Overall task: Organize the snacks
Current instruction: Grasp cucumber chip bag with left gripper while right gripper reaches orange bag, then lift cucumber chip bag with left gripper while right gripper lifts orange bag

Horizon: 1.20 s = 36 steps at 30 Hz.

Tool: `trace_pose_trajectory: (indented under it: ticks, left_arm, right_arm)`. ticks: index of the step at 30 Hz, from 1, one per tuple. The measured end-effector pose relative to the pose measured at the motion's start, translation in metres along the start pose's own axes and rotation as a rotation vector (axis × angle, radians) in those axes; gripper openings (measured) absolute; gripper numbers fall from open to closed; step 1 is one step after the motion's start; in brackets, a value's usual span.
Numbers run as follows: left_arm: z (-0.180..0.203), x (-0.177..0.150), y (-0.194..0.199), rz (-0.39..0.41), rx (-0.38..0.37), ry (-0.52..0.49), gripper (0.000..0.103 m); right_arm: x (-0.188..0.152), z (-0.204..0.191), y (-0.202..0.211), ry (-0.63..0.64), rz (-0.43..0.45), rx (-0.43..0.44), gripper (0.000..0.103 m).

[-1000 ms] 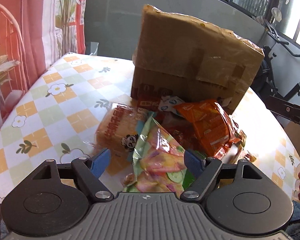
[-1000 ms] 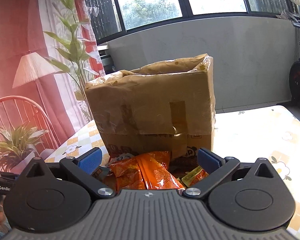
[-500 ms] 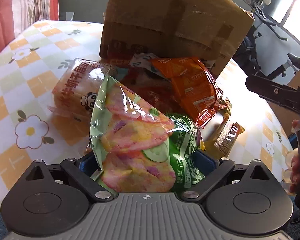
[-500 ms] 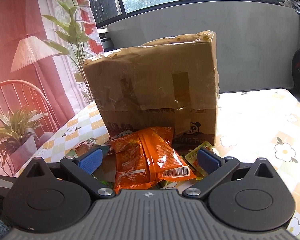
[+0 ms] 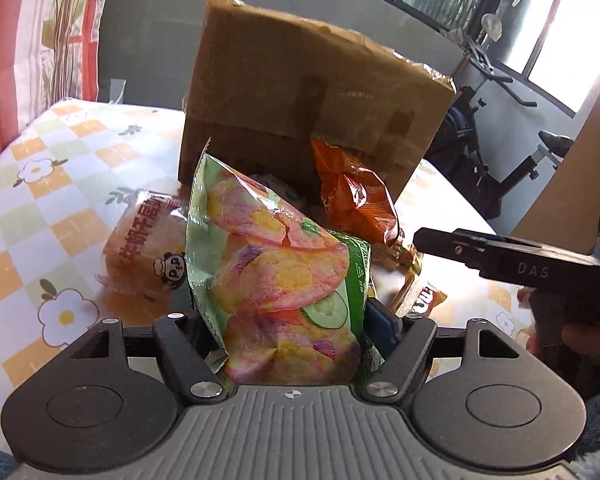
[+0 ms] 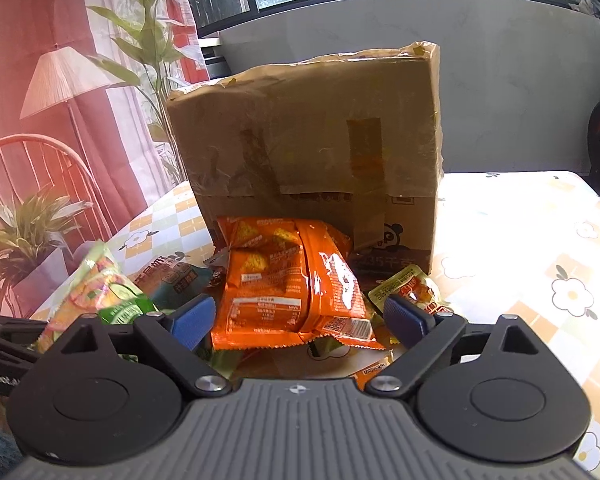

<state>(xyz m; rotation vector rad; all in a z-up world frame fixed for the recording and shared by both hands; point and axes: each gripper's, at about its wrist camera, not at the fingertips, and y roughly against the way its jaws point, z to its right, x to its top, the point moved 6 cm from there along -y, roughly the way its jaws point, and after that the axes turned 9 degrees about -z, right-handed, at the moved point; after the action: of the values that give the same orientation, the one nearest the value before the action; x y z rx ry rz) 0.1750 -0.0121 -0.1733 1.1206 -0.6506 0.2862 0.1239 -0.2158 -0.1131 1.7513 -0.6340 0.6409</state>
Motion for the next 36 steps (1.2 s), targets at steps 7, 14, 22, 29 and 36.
trace_pose_trajectory:
  ticks: [7, 14, 22, 29, 36]
  left_arm:
    - [-0.025, 0.012, 0.02, 0.121, 0.126, 0.096, 0.076]
    - [-0.028, 0.023, 0.02, 0.169, 0.163, 0.124, 0.076]
    - [-0.035, 0.022, 0.022, 0.179, 0.194, 0.137, 0.076]
    - [-0.039, 0.019, 0.019, 0.15, 0.204, 0.149, 0.076]
    - [-0.042, 0.017, 0.014, 0.123, 0.221, 0.163, 0.076]
  right_arm:
    - [-0.002, 0.005, -0.005, -0.022, -0.021, 0.001, 0.089]
    - [-0.001, 0.001, -0.015, 0.015, -0.034, 0.005, 0.086]
    - [0.002, -0.025, -0.039, 0.138, -0.075, 0.073, 0.085]
    - [0.005, -0.038, -0.076, 0.241, -0.119, 0.123, 0.086]
    - [-0.003, -0.039, -0.086, 0.205, -0.144, 0.173, 0.088]
